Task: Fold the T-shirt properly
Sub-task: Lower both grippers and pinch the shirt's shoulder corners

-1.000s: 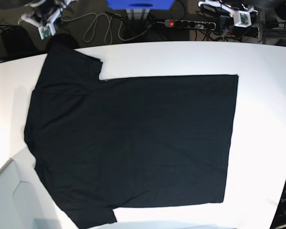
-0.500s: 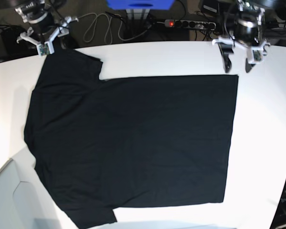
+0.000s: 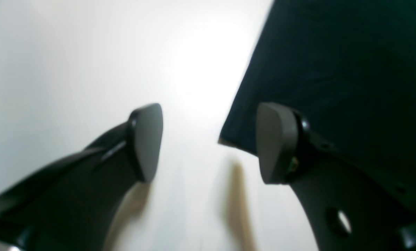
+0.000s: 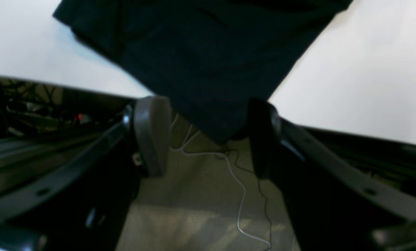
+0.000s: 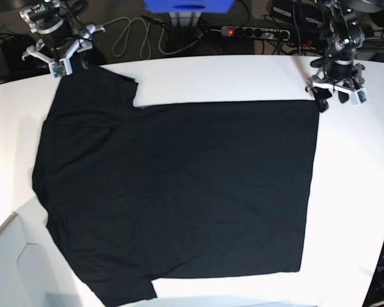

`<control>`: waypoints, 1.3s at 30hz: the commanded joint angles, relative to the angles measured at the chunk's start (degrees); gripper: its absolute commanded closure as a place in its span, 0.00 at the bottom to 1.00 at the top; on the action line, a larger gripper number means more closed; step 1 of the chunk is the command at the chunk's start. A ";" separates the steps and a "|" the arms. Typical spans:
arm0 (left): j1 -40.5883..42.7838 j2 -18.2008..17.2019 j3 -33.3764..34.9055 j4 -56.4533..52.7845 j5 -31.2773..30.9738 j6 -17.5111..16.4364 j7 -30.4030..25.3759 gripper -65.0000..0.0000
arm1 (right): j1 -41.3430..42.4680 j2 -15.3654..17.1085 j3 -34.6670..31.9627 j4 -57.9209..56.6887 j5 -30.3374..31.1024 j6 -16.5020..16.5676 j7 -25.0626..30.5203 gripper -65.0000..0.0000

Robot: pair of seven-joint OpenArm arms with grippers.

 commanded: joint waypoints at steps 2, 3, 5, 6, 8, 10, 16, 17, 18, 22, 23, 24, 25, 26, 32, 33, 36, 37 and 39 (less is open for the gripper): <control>-1.41 -0.63 -0.06 -0.78 -0.61 -3.91 -0.90 0.38 | -0.63 0.37 0.31 0.79 -0.01 0.78 0.92 0.49; -2.03 -0.37 -0.06 -1.66 -0.34 -5.23 -0.90 0.38 | -0.63 0.37 0.31 0.79 -0.01 0.78 0.92 0.49; -2.91 -0.19 0.03 -3.86 -0.26 -7.07 -0.90 0.38 | -0.63 0.37 0.31 0.79 -0.01 0.78 0.92 0.49; -3.35 -0.19 0.21 -5.00 -0.26 -7.34 -0.90 0.38 | -0.54 0.37 0.31 0.79 -0.01 0.78 0.92 0.49; -4.05 -0.19 0.30 -6.85 -0.26 -7.51 -0.90 0.38 | -0.54 0.37 0.31 0.79 -0.01 0.78 0.92 0.49; -4.23 -0.19 0.30 -7.91 -0.52 -7.60 -0.90 0.38 | -0.54 0.37 0.31 0.79 -0.10 0.78 0.92 0.49; -4.14 0.07 0.47 -9.22 -0.78 -7.69 -0.90 0.38 | -0.54 0.37 0.31 0.79 -0.10 0.78 0.92 0.49; -4.05 0.42 1.09 -9.22 -0.78 -7.69 -0.90 0.38 | -0.45 0.37 0.31 0.79 -0.10 0.78 0.92 0.49; -3.96 0.51 1.44 -9.22 -0.78 -7.69 -0.90 0.38 | -0.45 0.37 0.31 0.79 -0.10 0.78 0.92 0.49; -3.87 1.04 1.79 -9.22 -0.78 -7.69 -0.90 0.38 | -0.45 0.37 0.31 0.79 -0.10 0.69 0.92 0.48; -3.87 1.57 1.70 -9.22 -0.78 -7.69 -0.90 0.38 | -0.45 0.37 0.31 0.79 -0.10 0.69 0.92 0.47; -3.87 1.92 1.44 -9.05 -0.78 -7.69 -0.90 0.40 | -0.45 0.37 0.40 0.79 -0.10 0.69 0.92 0.48; -3.87 1.92 1.61 -9.05 -0.78 -7.69 -0.90 0.43 | -0.45 0.37 0.40 0.79 -0.10 0.69 0.92 0.48; -3.87 1.92 1.70 -9.05 -0.78 -7.78 -0.90 0.48 | -0.45 0.37 0.40 0.79 -0.10 0.60 0.92 0.48; -3.87 2.27 1.70 -9.40 -0.78 -7.78 -0.90 0.92 | -0.36 0.37 0.40 0.79 -0.10 0.51 1.01 0.47; -3.87 2.27 1.53 -9.40 -0.78 -7.78 -0.90 0.99 | -0.36 0.37 0.40 0.79 -0.10 0.51 1.01 0.47; -3.87 2.27 1.17 -9.22 -0.78 -7.78 -0.90 1.00 | -0.01 0.37 0.40 0.79 -0.10 0.51 1.36 0.47; -3.87 2.27 1.17 -9.05 -0.78 -7.78 -0.90 1.00 | 0.60 0.37 0.48 0.79 -0.10 0.51 1.19 0.46; -3.79 2.27 1.17 -8.87 -0.78 -7.78 -0.90 1.00 | 1.31 0.37 1.19 0.79 -0.10 0.51 1.01 0.42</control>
